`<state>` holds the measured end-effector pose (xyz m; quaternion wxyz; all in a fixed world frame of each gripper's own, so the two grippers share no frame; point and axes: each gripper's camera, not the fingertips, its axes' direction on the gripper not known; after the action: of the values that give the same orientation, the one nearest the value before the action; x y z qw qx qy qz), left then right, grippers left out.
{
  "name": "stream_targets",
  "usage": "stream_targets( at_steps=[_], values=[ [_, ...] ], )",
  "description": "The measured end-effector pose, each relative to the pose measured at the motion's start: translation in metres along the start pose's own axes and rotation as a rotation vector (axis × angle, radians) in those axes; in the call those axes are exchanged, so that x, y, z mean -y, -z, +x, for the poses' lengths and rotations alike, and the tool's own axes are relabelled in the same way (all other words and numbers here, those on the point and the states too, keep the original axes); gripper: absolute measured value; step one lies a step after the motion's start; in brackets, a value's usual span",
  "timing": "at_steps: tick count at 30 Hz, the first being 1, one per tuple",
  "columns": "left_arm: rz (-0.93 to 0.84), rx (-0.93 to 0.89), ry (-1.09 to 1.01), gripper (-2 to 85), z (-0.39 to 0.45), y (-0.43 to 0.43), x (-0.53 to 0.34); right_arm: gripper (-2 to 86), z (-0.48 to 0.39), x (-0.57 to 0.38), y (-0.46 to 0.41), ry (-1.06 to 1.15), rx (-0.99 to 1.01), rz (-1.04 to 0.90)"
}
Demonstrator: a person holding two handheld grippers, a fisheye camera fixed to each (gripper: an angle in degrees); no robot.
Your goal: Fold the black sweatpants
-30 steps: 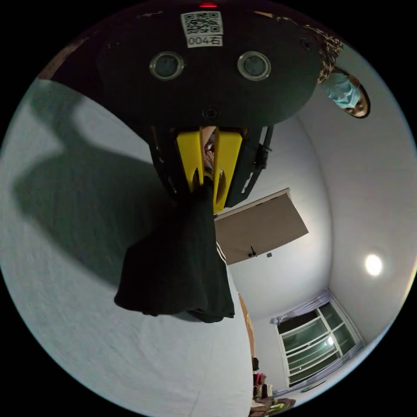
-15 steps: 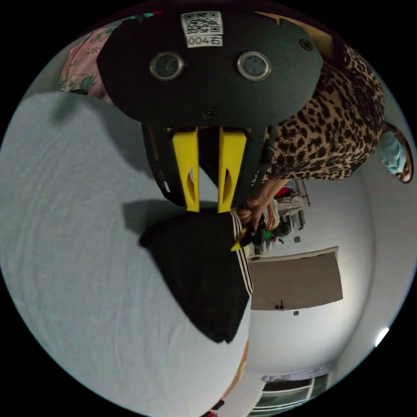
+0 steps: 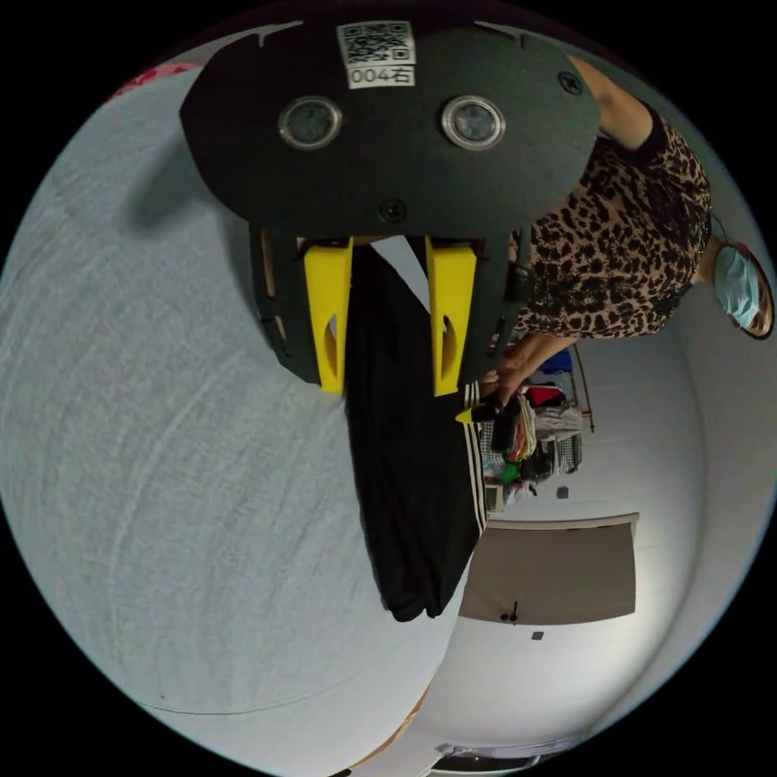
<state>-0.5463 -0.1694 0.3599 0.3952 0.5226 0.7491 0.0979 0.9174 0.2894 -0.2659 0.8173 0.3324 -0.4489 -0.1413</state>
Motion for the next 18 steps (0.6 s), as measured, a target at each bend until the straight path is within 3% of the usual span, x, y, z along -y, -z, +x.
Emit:
stream_targets(
  at_steps=[18],
  values=[
    [-0.061,-0.013,0.01,5.9,-0.009,-0.043,0.008,10.8,-0.031,0.049,-0.128,0.154,0.185,-0.199]
  ],
)
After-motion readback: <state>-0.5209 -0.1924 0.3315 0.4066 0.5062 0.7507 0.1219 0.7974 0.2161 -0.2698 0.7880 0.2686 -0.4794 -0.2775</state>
